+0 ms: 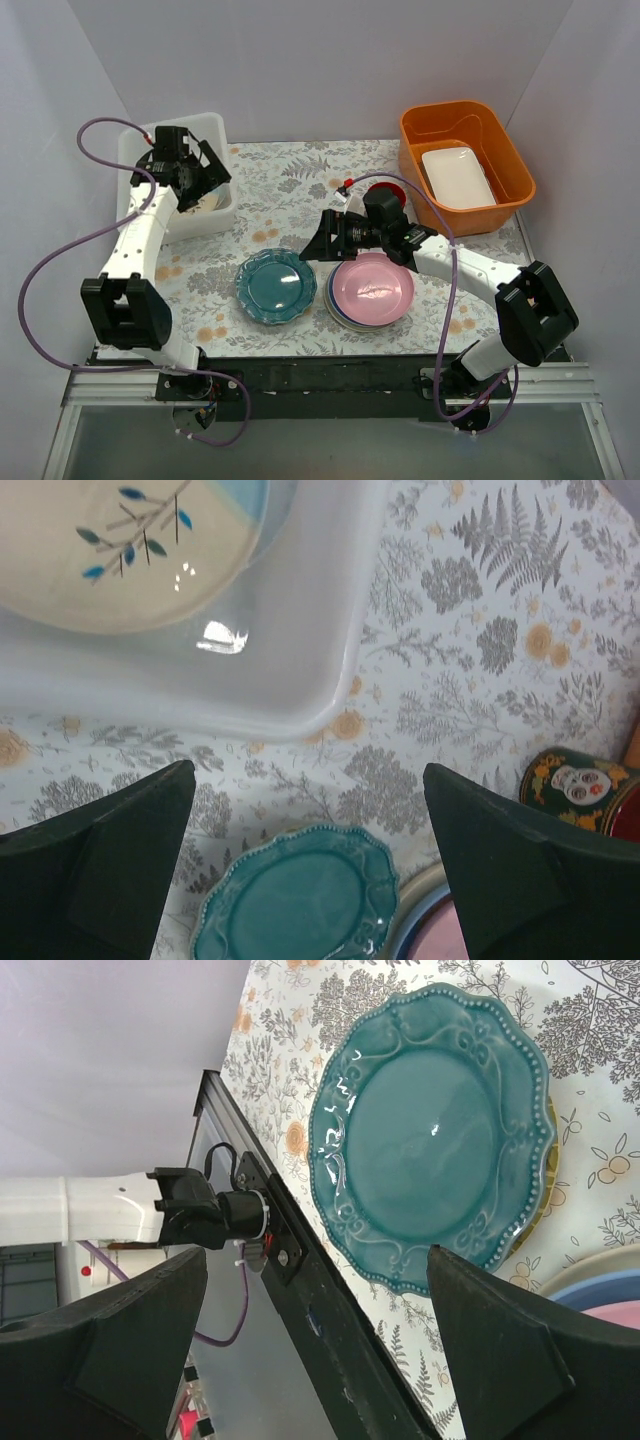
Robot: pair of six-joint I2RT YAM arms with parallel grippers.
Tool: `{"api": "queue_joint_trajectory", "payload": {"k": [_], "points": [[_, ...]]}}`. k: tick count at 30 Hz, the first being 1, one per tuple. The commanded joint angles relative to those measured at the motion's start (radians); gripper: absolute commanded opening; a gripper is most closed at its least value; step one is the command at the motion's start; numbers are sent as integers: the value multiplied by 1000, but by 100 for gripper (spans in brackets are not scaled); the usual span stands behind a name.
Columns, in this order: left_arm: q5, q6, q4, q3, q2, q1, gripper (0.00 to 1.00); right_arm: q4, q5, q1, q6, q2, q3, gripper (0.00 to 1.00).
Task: Place the plates into the plastic bin on the countertop
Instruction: Pick up the plate at the center of the board.
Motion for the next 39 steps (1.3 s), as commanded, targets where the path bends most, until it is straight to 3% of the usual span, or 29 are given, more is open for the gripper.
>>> {"api": "queue_joint_trajectory", "payload": {"k": [1,10,21,39], "points": [[147,-29,27,-151,-184,-2,98,-2,8,-5,-29,13,34,98],[352,-88,39,-399,-450,-2,98,-57,-17,-5,-60,66,44,98],[400,-137,-64,-626,-712,-5,98,-71,-12,-4,-71,95,-15,91],[424,-176,-30,-890,-795,-6,98,28,29,5,-31,197,-48,68]]}}
